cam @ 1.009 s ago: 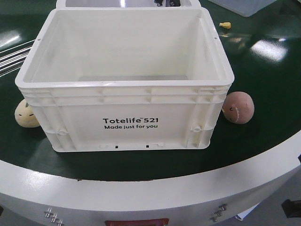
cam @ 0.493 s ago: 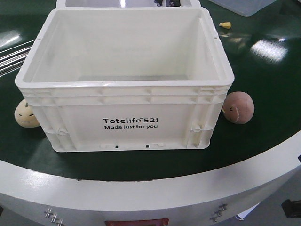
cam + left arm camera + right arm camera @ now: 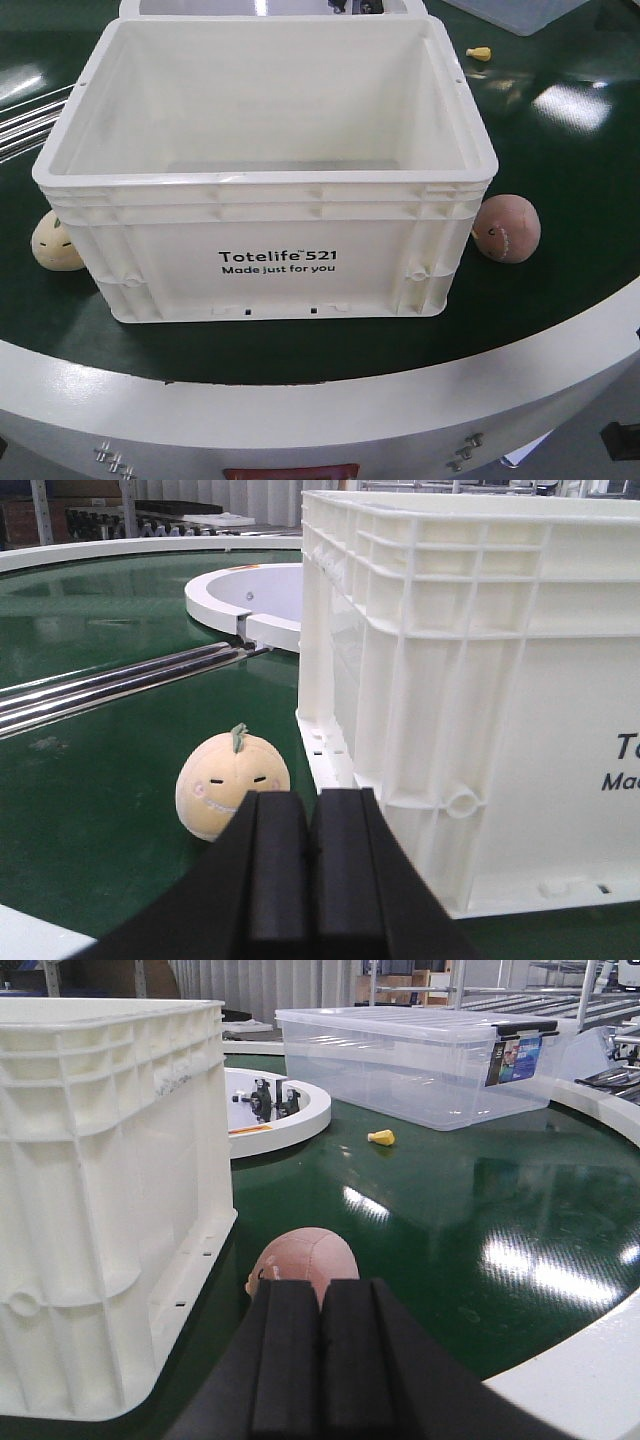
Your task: Place moving items into box and shelve
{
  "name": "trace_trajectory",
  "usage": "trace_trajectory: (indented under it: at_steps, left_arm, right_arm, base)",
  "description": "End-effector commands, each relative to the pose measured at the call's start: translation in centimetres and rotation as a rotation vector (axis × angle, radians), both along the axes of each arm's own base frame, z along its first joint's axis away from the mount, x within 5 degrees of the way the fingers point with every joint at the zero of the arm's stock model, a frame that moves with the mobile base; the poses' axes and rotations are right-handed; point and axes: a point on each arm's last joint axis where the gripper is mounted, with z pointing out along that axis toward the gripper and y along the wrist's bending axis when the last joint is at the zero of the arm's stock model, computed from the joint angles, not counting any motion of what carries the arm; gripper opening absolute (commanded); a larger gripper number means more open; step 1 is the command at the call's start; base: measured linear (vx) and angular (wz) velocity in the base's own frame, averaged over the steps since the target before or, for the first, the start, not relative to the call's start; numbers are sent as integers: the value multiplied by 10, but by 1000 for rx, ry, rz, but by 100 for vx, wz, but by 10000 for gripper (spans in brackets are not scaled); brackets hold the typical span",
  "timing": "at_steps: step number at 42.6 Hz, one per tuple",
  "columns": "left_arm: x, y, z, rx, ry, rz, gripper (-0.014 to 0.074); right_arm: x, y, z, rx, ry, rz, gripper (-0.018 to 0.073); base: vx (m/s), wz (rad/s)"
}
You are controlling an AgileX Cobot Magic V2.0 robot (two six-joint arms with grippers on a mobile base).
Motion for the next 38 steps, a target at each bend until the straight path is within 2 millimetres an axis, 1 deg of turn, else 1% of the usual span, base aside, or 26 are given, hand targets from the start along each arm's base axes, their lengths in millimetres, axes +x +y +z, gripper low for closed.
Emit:
trace_trajectory:
  at_steps: [1, 2, 3, 8, 15, 20, 26, 27, 28, 29, 30, 32, 34, 38]
  left_arm:
    - [0, 0, 7, -22, -84, 3, -6]
    - [0, 1, 13, -30, -145, 6, -6]
    - [0, 1, 14, -32, -161, 7, -6]
    - [0, 1, 15, -31, -164, 7, -6]
    - [3, 1, 19, -32, -165, 9, -6]
    - [8, 0, 35, -27, -174, 10, -6]
    - [21, -2, 65, 25, -190, 12, -6]
    - [23, -2, 69, 33, -191, 13, -6]
    - [27, -2, 76, 44, -193, 13, -6]
    - [30, -3, 83, 53, -203, 14, -6]
    - [84, -9, 130, 63, -167, 17, -6]
    - [95, -11, 138, 62, -171, 18, -6]
    - [106, -12, 143, 63, -165, 18, -6]
    - [127, -15, 149, 66, -145, 18, -6]
  right_arm:
    - [1, -1, 7, 4, -85, -18, -8]
    - [0, -2, 10, 7, -119, -22, -8]
    - [0, -2, 11, 7, -132, -24, -8]
    - [0, -3, 18, -4, -202, -33, -8]
    - [-4, -3, 39, -51, -278, -39, -8]
    - [-2, -2, 54, -81, -238, -32, -8]
    - [10, -1, 74, -91, -148, -21, -8]
    - [14, -1, 76, -92, -129, -20, -8]
    - [18, -1, 82, -93, -122, -20, -8]
    - [21, 0, 82, -94, -107, -19, -8]
    - [74, 3, 125, -108, -14, -17, -8]
    - [85, 3, 127, -110, 12, -15, -8]
    - [95, 4, 133, -109, 10, -17, -8]
    - [114, 5, 139, -110, 17, -21, -8]
  base:
    - [0, 0]
    - [0, 0]
    - [0, 0]
    - [0, 0]
    - [0, 0]
    - [0, 0]
    - [0, 0]
    - [0, 0]
    - [0, 0]
    - [0, 0]
    - [0, 0]
    - [0, 0]
    - [0, 0]
    - [0, 0]
